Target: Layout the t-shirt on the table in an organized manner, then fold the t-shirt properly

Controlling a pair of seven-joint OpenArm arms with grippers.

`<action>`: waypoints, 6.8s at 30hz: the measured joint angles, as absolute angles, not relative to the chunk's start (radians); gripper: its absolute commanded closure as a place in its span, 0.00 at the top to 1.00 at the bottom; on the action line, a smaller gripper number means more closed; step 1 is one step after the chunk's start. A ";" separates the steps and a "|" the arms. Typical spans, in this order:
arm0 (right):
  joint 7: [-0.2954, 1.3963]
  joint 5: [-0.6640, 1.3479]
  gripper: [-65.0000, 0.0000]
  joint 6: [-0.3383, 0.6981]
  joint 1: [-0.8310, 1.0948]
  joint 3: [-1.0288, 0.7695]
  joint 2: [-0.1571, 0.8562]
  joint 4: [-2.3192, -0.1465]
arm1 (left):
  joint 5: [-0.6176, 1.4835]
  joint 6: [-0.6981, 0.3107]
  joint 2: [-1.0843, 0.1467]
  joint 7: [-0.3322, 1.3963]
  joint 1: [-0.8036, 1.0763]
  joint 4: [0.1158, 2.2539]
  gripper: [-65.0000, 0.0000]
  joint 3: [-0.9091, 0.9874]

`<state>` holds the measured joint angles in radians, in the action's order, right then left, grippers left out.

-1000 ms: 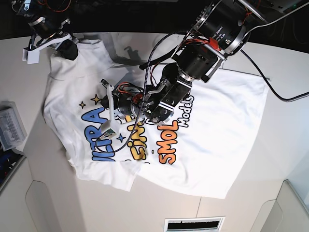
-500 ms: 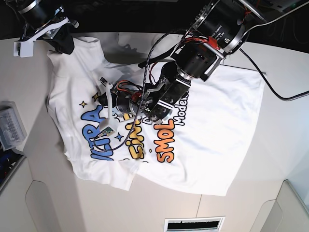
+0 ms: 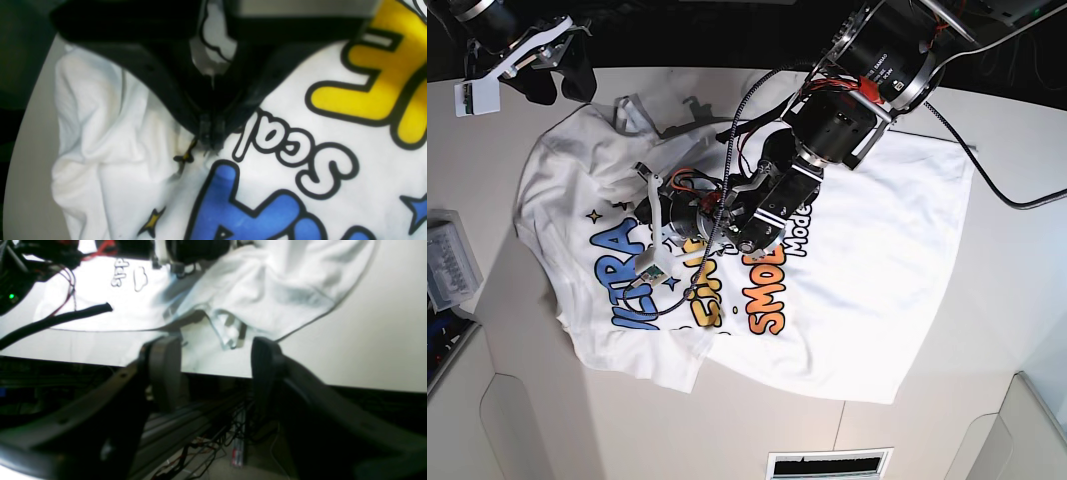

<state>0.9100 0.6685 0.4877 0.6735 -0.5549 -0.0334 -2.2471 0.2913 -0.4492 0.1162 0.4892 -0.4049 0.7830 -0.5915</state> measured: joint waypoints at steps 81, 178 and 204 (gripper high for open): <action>0.871 0.553 0.00 0.492 0.635 -0.371 -0.033 -1.999 | 0.233 -0.446 0.113 0.455 -0.408 0.783 0.00 -0.591; 1.143 1.096 0.00 0.625 0.243 -0.661 0.110 -1.532 | 0.276 -0.461 -0.052 0.523 -0.293 1.353 0.00 -0.474; 0.823 0.306 0.00 0.486 0.125 -0.336 0.157 -1.578 | 0.308 -0.397 -0.422 0.595 0.136 1.520 0.00 0.083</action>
